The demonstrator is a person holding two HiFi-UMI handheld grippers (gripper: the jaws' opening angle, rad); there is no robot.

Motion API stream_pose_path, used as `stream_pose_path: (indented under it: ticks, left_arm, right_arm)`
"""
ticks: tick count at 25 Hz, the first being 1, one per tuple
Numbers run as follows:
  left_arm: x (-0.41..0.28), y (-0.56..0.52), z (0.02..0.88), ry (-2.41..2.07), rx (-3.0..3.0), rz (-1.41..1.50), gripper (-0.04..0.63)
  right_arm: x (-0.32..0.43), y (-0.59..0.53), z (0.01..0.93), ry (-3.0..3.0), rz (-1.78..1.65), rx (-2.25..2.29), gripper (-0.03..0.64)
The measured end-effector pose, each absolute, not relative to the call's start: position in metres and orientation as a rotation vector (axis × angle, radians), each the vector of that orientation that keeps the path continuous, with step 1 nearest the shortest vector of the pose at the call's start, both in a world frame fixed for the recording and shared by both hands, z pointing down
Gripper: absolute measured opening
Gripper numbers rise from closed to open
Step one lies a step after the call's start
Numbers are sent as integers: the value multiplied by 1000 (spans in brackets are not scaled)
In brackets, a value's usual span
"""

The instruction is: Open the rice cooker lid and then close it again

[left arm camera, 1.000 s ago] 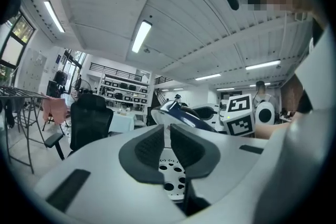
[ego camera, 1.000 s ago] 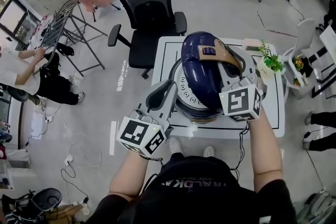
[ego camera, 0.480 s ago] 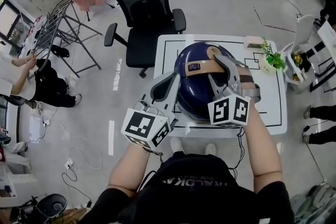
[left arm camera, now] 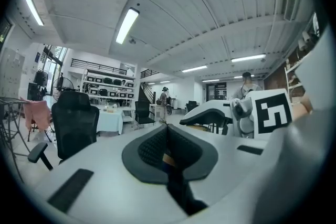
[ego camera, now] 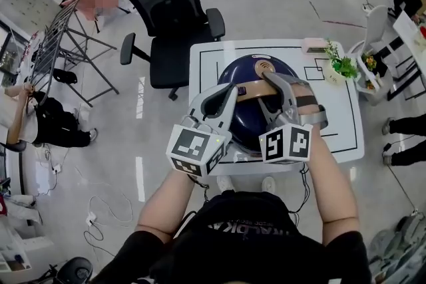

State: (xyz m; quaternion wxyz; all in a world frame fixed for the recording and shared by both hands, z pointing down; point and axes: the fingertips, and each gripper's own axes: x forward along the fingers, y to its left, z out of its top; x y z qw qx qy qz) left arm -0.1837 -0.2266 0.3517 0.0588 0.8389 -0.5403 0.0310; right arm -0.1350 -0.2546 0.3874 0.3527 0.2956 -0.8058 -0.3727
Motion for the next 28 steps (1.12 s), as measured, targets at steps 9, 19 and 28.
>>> stream_pose_path:
  ticks: [9, 19, 28]
  left_arm:
    - [-186, -236, 376, -1586, 2539, 161, 3]
    - [-191, -233, 397, -1583, 2489, 149, 3]
    - [-193, -231, 399, -1598, 2486, 133, 3]
  right_arm:
    - [-144, -252, 406, -2028, -975, 728, 170]
    - [-150, -249, 422, -1985, -986, 701, 179]
    - [-151, -247, 424, -1980, -987, 698, 179]
